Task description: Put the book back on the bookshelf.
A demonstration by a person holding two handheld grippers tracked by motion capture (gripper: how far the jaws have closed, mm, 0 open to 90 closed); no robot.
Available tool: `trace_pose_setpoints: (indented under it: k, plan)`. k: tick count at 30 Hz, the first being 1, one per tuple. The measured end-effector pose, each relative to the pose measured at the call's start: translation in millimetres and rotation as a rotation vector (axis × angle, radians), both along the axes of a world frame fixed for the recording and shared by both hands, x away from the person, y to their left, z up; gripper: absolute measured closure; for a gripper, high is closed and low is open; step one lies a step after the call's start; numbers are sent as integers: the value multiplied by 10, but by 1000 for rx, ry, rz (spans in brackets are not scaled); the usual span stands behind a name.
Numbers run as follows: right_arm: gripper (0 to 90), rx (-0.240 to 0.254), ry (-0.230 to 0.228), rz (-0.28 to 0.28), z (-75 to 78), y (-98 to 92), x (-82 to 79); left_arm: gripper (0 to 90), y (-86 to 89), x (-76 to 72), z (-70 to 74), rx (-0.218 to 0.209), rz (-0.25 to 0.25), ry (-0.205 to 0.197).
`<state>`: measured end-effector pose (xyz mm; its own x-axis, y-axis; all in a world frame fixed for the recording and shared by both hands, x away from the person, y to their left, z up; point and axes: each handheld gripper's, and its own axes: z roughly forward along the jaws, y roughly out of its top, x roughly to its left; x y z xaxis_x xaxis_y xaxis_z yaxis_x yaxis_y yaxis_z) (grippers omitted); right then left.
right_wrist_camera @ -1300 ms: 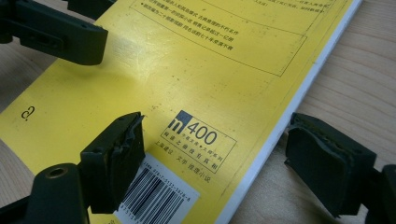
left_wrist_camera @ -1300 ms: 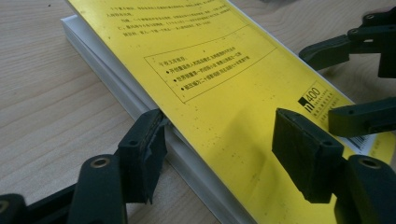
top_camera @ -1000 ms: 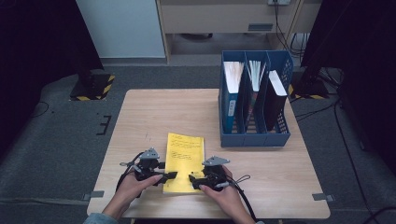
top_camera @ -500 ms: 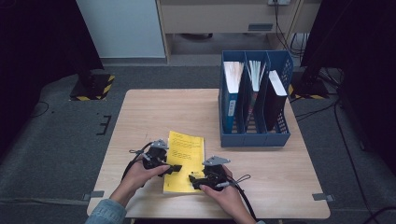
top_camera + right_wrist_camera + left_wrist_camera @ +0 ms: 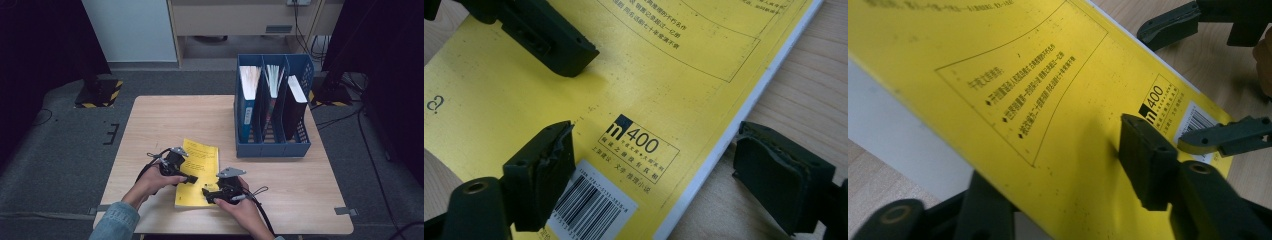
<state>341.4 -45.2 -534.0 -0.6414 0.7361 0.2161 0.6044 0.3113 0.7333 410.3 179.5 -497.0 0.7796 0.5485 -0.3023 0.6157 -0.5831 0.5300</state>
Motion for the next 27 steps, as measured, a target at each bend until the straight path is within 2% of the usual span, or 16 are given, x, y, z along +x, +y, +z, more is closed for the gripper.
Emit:
trace_pose_setpoints:
  k: [2,4,5,8,11,15,17,21,27]
  plan:
    - [149,-6,3,10,4,5,9,601,-2,4,1,-5,3,16]
    - [107,-20,4,44,8,5,28,667,3,12,3,-10,-1,28]
    - [95,-30,6,73,8,5,42,690,6,14,10,-12,1,29]
    - [100,-45,20,104,27,-12,100,745,13,16,37,-29,7,27]
    - [119,-48,38,127,43,-47,182,773,4,0,65,-31,5,10]
    - [126,-50,58,130,59,-64,263,801,0,-9,106,-46,8,6]
    - [135,-39,86,139,74,-82,331,814,-15,-29,154,-46,-7,-2]
    - [115,-43,103,163,84,-93,388,833,-26,-46,210,-49,-24,-13]
    - [108,-10,126,179,80,-156,497,847,-16,-61,293,-60,-45,-26]
